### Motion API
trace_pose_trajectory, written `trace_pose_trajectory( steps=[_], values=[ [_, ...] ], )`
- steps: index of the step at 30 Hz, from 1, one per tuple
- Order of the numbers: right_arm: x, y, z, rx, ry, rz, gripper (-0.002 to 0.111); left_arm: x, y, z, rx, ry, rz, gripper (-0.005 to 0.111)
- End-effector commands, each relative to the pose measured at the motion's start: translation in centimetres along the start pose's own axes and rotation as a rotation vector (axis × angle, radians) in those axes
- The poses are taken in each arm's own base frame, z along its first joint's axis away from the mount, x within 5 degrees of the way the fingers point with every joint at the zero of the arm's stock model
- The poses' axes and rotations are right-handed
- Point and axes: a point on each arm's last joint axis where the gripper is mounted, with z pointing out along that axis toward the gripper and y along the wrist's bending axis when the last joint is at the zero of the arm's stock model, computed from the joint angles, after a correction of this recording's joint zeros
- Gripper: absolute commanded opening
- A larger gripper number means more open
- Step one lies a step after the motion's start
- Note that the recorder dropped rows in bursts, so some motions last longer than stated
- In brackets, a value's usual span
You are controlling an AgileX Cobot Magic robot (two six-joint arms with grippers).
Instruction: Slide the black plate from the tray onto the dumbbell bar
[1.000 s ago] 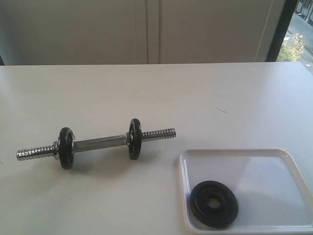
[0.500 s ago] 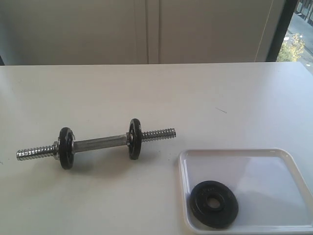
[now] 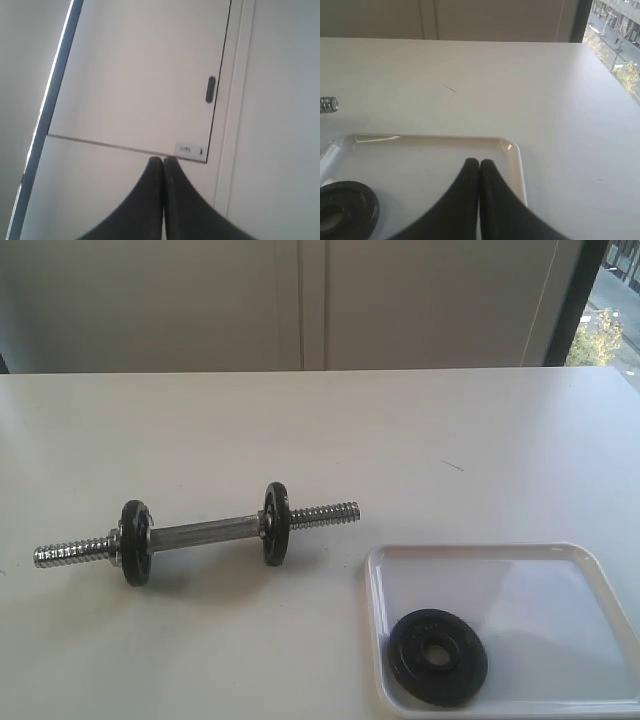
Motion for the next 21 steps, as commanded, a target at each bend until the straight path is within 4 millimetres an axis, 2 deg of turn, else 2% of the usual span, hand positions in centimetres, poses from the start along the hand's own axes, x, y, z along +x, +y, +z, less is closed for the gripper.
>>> trace_pose_trajectory(
  steps=[1,6,10,21],
  values=[
    [0.0,0.0,0.0,-0.001,-0.005,-0.008,0.001,-0.1,-0.4,0.2,-0.003,0.203,0.031,0.0],
    [0.0,0.0,0.0,-0.001,-0.005,-0.008,0.001,0.5,-0.5,-0.2,-0.003,0.405,0.086,0.0],
    [0.0,0.0,0.0,-0.001,-0.005,-0.008,0.001,1.5,-0.4,-0.7,-0.026,0.528,0.026,0.0],
    [0.0,0.0,0.0,-0.001,-0.005,-0.008,0.001,1.5,-0.4,-0.7,-0.025,0.517,0.033,0.0]
  ],
)
